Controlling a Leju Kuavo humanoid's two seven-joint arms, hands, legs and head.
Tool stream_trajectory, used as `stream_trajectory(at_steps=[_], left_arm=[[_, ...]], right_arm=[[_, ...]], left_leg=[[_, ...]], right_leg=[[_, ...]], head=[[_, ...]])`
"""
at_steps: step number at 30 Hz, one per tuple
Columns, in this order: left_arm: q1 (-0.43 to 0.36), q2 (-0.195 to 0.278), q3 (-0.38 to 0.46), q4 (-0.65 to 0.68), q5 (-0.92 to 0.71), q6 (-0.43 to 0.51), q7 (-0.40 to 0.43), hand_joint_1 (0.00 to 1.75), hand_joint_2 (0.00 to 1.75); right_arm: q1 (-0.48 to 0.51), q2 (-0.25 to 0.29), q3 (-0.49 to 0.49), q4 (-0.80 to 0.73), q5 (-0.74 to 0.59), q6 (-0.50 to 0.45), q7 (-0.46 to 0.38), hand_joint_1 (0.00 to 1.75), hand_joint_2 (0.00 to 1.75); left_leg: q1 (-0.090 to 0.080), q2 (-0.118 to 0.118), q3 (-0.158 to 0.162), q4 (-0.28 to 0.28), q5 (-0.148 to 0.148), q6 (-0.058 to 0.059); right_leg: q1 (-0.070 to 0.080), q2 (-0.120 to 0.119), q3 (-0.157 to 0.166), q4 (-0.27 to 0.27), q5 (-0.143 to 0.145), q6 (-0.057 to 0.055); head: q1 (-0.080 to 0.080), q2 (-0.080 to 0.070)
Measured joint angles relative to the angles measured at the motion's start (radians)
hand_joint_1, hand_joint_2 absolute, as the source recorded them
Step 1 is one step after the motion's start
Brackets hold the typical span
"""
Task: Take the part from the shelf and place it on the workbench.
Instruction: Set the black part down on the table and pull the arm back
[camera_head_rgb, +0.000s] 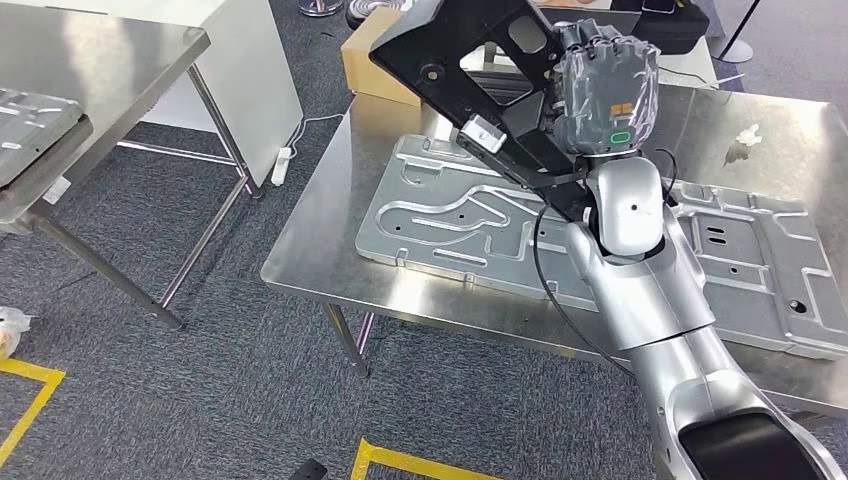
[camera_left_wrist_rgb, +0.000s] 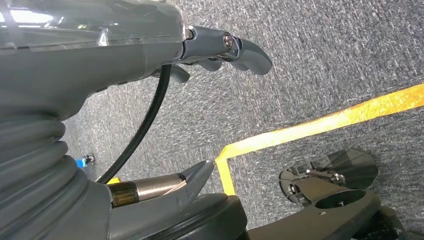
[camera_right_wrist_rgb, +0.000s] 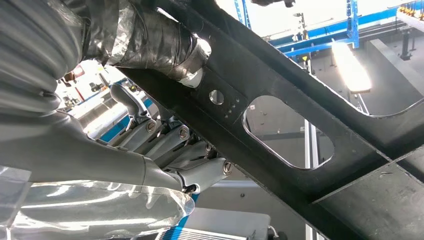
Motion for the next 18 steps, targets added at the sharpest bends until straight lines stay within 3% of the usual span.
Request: stream_trajectory(at_steps=[18], left_arm=[[0.000, 0.000, 0.000, 0.000, -0.020, 0.003, -0.001, 0.00, 1.75]], right_arm=[[0.004, 0.001, 0.000, 0.000, -0.010, 0.003, 0.000, 1.75, 1.75]], left_leg=[[0.000, 0.000, 0.000, 0.000, 0.000, 0.000]], right_leg=[[0.000, 0.000, 0.000, 0.000, 0.000, 0.000]], head=[[0.000, 0.000]])
